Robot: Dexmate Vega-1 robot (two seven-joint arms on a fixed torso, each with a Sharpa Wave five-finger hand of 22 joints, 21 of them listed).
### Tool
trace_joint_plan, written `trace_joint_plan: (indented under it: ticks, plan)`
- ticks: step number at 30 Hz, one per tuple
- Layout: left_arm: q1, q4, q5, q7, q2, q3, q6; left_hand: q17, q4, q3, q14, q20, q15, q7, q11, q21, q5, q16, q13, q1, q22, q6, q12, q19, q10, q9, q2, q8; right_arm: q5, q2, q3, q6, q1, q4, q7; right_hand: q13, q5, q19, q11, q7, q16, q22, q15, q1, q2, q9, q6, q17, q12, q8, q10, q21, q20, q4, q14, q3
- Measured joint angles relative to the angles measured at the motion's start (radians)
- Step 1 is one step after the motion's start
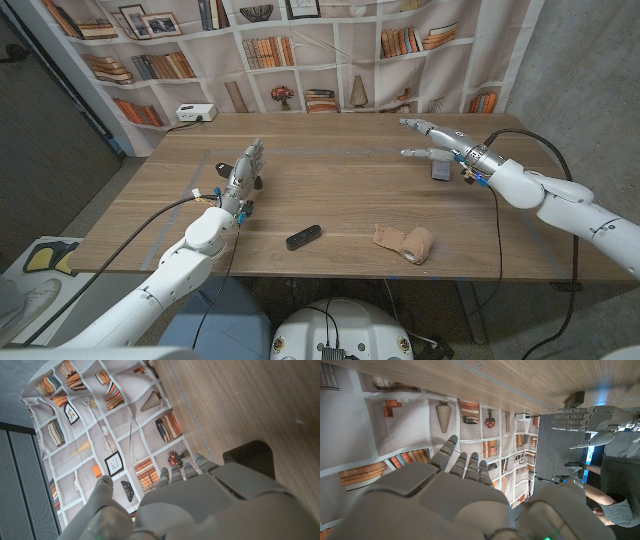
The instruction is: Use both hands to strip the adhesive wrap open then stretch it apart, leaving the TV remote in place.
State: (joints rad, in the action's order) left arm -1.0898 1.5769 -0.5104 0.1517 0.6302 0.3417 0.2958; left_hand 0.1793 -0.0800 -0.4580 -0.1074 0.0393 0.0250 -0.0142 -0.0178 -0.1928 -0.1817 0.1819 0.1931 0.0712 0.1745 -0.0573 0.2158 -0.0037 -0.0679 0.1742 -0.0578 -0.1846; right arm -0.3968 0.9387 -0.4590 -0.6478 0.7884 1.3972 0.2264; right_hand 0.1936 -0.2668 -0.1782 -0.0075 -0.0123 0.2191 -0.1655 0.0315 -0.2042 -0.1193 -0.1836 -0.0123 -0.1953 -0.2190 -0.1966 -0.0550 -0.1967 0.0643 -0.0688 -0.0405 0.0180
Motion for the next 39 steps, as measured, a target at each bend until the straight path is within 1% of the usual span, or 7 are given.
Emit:
trace_joint_plan:
  ticks: [5,20,21,24,32,35,39]
  plan:
    - [-0.004,0.006,0.002,0.002,0.001,0.000,-0.002,0.000,0.000,0.000,0.000,0.000,0.000,0.000,0.000,0.000,0.000,0.000,0.000,0.000,0.000,0.000,0.000,0.000,0.000,0.000,0.000,0.000,0.003,0.005,0.009,0.000,0.017,0.009,0.008,0.000,-0.007,0.000,0.000,0.005,0.000,0.000,0.000,0.000,0.000,0.000,0.005,0.000,0.000,0.000,0.000,0.000,0.000,0.000,0.000,0.000]
    - [-0.013,0.013,0.008,0.003,-0.001,0.001,-0.001,0.000,0.000,0.000,0.000,0.000,0.000,0.000,0.000,0.000,0.000,0.000,0.000,0.000,0.000,0.000,0.000,0.000,0.000,0.000,0.000,0.000,0.014,0.014,0.034,0.012,0.060,0.033,0.026,0.005,-0.015,0.000,-0.004,0.005,0.000,0.000,0.000,0.000,0.000,0.000,0.005,0.000,0.000,0.000,-0.004,0.000,0.000,0.000,0.000,0.000]
    - [-0.013,0.013,0.008,0.003,-0.001,0.001,-0.001,0.000,0.000,0.000,0.000,0.000,0.000,0.000,0.000,0.000,0.000,0.000,0.000,0.000,0.000,0.000,0.000,0.000,0.000,0.000,0.000,0.000,0.015,0.015,0.036,0.013,0.063,0.035,0.026,0.005,-0.015,0.000,-0.004,0.005,0.000,0.000,0.000,-0.007,0.007,0.000,0.005,0.000,0.000,0.000,-0.004,0.000,0.000,0.000,0.000,0.000]
    - [-0.014,0.013,0.008,0.003,-0.003,0.002,0.003,0.000,0.000,0.000,0.000,0.000,0.000,0.000,0.000,0.000,0.000,0.000,0.000,0.000,0.000,0.000,0.000,0.000,0.000,0.000,0.000,0.000,0.017,0.016,0.039,0.018,0.070,0.041,0.027,0.005,-0.015,0.000,-0.004,0.011,0.000,0.000,0.000,-0.007,0.007,0.000,0.011,0.000,0.000,0.000,-0.004,0.000,0.000,0.000,0.000,0.000]
    - [-0.014,0.005,0.008,0.000,-0.003,0.002,0.008,0.000,0.000,0.000,0.000,-0.006,0.000,0.000,0.000,0.000,0.000,0.000,0.000,0.000,0.000,0.000,0.000,-0.006,0.000,0.000,0.000,0.000,0.026,0.018,0.050,0.035,0.097,0.057,0.032,0.005,-0.018,0.000,-0.004,0.008,0.000,0.000,-0.003,-0.015,0.015,0.000,0.013,0.000,0.000,0.000,-0.004,0.000,0.000,-0.004,0.003,-0.004]
    - [-0.014,0.002,0.009,-0.001,-0.003,0.002,0.010,0.000,0.000,0.000,0.000,-0.006,0.000,0.000,0.000,0.000,0.000,0.000,0.000,0.000,0.000,0.000,0.000,-0.006,0.000,0.000,0.000,0.000,0.032,0.018,0.052,0.039,0.104,0.061,0.033,0.005,-0.018,-0.014,-0.004,0.005,0.000,0.000,0.001,-0.024,0.024,0.000,0.016,0.000,0.000,0.000,-0.004,0.000,0.000,-0.009,0.008,-0.009]
    - [-0.014,-0.003,0.010,-0.001,-0.003,0.002,0.010,0.000,0.000,0.000,0.000,-0.006,0.000,0.000,0.000,0.000,0.000,0.000,0.000,0.000,-0.001,0.000,0.000,-0.006,0.000,0.000,0.000,0.000,0.040,0.018,0.055,0.043,0.111,0.063,0.033,0.005,-0.026,-0.014,0.001,0.005,0.000,0.000,0.001,-0.029,0.029,0.000,0.016,0.000,0.000,0.000,-0.009,0.000,0.000,-0.008,0.008,-0.009]
